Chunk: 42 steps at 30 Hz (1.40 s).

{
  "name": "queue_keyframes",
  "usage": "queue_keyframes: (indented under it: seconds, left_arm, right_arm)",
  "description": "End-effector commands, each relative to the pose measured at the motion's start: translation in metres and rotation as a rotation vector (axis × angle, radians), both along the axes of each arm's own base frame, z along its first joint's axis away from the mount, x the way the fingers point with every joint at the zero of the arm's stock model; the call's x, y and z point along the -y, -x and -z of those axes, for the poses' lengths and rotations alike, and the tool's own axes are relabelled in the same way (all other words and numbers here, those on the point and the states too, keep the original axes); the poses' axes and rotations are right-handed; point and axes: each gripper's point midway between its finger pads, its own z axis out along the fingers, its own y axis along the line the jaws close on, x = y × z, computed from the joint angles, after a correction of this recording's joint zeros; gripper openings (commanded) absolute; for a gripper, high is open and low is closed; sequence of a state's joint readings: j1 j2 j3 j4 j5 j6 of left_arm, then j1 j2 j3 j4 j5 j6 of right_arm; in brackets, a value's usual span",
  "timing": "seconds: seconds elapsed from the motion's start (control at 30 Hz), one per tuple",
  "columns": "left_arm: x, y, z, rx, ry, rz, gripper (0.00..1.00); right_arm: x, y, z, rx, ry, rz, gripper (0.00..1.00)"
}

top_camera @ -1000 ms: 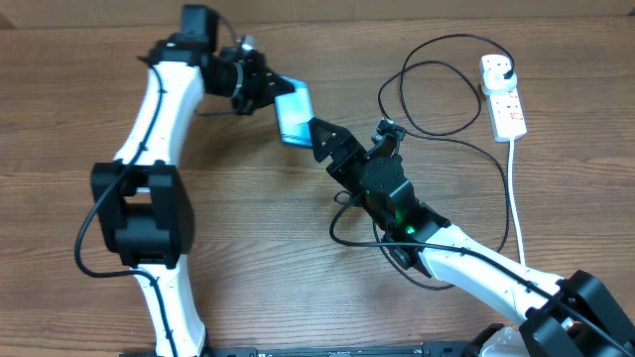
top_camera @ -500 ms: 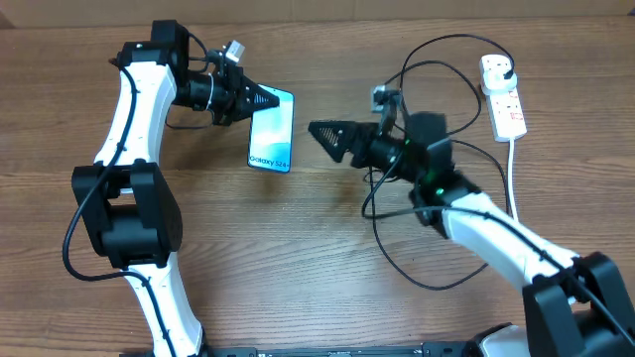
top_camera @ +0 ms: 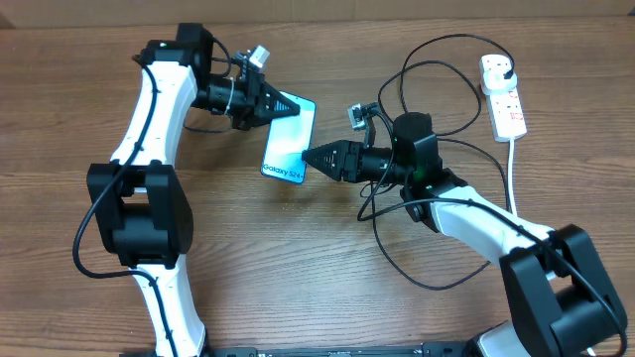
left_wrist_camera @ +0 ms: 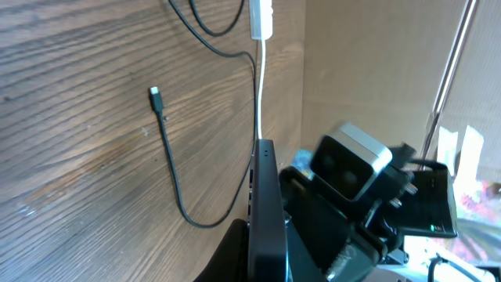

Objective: Plug charger to phone and switch on socket

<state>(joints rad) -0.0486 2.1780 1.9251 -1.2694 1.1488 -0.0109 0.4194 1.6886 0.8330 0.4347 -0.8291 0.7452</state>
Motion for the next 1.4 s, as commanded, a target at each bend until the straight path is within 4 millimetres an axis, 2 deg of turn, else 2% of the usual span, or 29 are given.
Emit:
queue_keyframes:
  seconds: [0.0, 0.13, 0.37, 0.53, 0.87, 0.97, 1.1, 1.27, 1.37]
  left_arm:
    - [0.009, 0.001, -0.017, 0.046, 0.054, 0.027, 0.04]
    - [0.012, 0.003, -0.015, 0.046, 0.043, 0.035, 0.04]
    - [0.024, 0.008, -0.015, 0.050, 0.041, 0.063, 0.04]
    - [0.029, 0.010, -0.015, 0.053, 0.042, 0.075, 0.04]
    - [0.027, 0.009, -0.012, 0.054, 0.022, 0.073, 0.04]
    - [0.026, 0.010, -0.009, 0.047, 0.004, 0.074, 0.04]
    - [0.026, 0.012, -0.009, 0.033, 0.002, 0.074, 0.11]
    - [0.025, 0.020, -0.008, 0.042, -0.001, 0.102, 0.28]
    - [0.024, 0.027, -0.008, 0.054, 0.001, 0.129, 0.31]
  right_arm:
    - [-0.004, -0.006, 0.003, -0.063, -0.029, 0.007, 0.45]
    - [-0.007, -0.007, -0.002, -0.062, -0.060, 0.000, 0.35]
    - [-0.025, -0.002, -0.006, -0.069, -0.071, 0.020, 0.33]
    - [-0.038, 0.003, -0.006, -0.051, -0.065, 0.030, 0.23]
    - [-0.039, 0.002, -0.011, -0.018, -0.074, 0.023, 0.04]
    - [-0.039, 0.004, -0.012, 0.000, -0.071, 0.012, 0.04]
    - [-0.040, 0.007, -0.012, 0.024, -0.069, -0.015, 0.04]
    - [-0.034, 0.011, -0.015, 0.036, -0.080, -0.068, 0.04]
    - [-0.032, 0.013, -0.016, 0.050, -0.085, -0.095, 0.04]
